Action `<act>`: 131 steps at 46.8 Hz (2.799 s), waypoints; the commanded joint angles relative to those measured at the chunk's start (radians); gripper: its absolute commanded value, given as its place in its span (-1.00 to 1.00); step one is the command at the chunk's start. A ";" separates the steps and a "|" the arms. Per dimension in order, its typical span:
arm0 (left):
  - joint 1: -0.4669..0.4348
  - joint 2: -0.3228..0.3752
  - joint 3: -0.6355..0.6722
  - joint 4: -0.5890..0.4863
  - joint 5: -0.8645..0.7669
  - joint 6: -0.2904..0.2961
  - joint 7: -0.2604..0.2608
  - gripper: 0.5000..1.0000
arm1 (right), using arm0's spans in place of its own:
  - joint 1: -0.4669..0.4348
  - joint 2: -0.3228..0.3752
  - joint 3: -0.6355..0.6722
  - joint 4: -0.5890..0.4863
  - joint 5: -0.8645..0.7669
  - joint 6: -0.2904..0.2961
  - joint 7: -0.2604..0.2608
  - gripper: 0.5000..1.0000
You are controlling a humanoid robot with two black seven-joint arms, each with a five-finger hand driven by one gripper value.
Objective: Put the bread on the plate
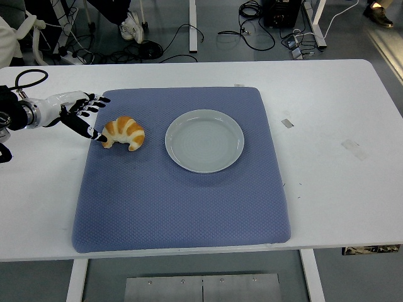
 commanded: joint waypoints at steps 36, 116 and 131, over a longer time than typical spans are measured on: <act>0.009 -0.060 0.000 0.004 0.001 0.003 0.001 0.85 | 0.000 0.000 -0.001 0.000 0.000 0.000 0.000 1.00; 0.023 -0.086 0.003 0.003 0.003 0.072 0.018 0.48 | 0.000 0.000 -0.001 0.000 0.000 0.000 0.000 1.00; 0.023 -0.087 0.040 0.003 0.001 0.072 0.018 0.00 | 0.000 0.000 -0.001 0.000 0.000 0.000 0.000 1.00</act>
